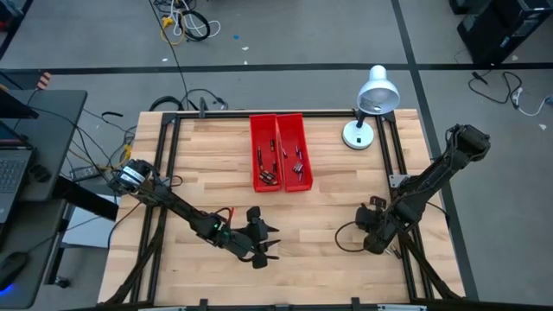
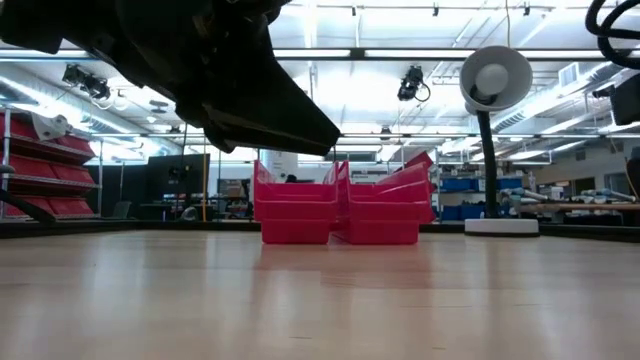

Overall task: Sort batteries
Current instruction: Put the silver battery into the right red bin

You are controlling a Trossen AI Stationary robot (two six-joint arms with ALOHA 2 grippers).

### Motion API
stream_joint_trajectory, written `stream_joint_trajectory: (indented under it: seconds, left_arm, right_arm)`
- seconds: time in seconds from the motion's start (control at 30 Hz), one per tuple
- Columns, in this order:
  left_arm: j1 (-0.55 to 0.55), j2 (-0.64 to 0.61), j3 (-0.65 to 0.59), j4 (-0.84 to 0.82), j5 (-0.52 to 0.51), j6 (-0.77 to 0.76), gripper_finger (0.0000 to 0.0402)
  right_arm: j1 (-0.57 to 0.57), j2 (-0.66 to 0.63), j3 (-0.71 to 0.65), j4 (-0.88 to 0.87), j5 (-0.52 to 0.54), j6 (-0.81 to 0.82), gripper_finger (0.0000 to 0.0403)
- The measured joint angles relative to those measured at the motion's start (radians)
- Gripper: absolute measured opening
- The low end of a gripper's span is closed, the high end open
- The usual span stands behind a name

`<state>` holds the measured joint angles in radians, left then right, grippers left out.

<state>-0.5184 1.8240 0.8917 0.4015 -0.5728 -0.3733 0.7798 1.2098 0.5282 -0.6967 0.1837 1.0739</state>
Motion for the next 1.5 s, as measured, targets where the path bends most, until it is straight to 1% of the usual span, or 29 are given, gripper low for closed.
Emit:
stream_joint_trajectory:
  seconds: [0.17,0.27,0.33,0.43,0.6,0.67,0.73,0.87,1.03,1.13,1.33,1.4,1.5]
  left_arm:
    - [-0.001,0.000,0.000,-0.002,0.000,0.001,0.0163]
    - [0.000,0.000,0.000,-0.002,0.000,0.001,0.0163]
    - [0.000,0.000,0.000,-0.002,0.000,0.001,0.0163]
    - [0.000,0.000,0.000,-0.002,0.000,0.001,0.0163]
    - [0.000,0.000,0.000,-0.003,0.000,0.000,0.0163]
    - [0.000,0.000,0.000,-0.002,0.000,0.001,0.0163]
    - [0.001,0.000,0.000,-0.003,0.000,0.001,0.0163]
    - [0.001,0.000,0.000,-0.002,0.000,0.001,0.0163]
    - [0.001,0.000,0.000,-0.003,0.000,0.001,0.0163]
    - [0.001,0.000,0.000,-0.002,0.000,0.001,0.0163]
    - [0.001,0.000,0.000,-0.002,0.000,0.001,0.0163]
    - [0.001,0.000,0.000,-0.002,0.000,0.001,0.0163]
    - [0.001,0.000,0.000,-0.002,0.000,0.001,0.0163]
  right_arm:
    - [-0.001,0.000,0.001,0.005,0.012,-0.004,0.0003]
    - [-0.001,0.000,0.001,0.004,0.048,-0.004,0.0014]
    - [-0.001,0.000,0.002,-0.007,0.056,-0.004,0.0028]
    - [-0.001,-0.001,0.002,-0.014,0.051,-0.004,0.0061]
    - [-0.001,-0.001,0.002,-0.007,0.008,-0.004,0.0117]
    - [-0.001,-0.001,0.002,-0.006,0.007,-0.004,0.0129]
    - [-0.001,-0.001,-0.009,0.019,0.007,-0.004,0.0133]
    - [-0.001,-0.001,-0.041,0.072,0.006,-0.004,0.0126]
    - [-0.001,-0.004,-0.080,0.110,0.010,-0.004,0.0101]
    - [0.000,-0.005,-0.084,0.108,0.011,-0.004,0.0077]
    - [-0.001,-0.004,-0.085,0.103,0.013,-0.004,0.0014]
    - [-0.001,-0.004,-0.085,0.107,0.013,0.000,0.0011]
    - [-0.001,-0.003,-0.082,0.109,0.012,0.003,0.0018]
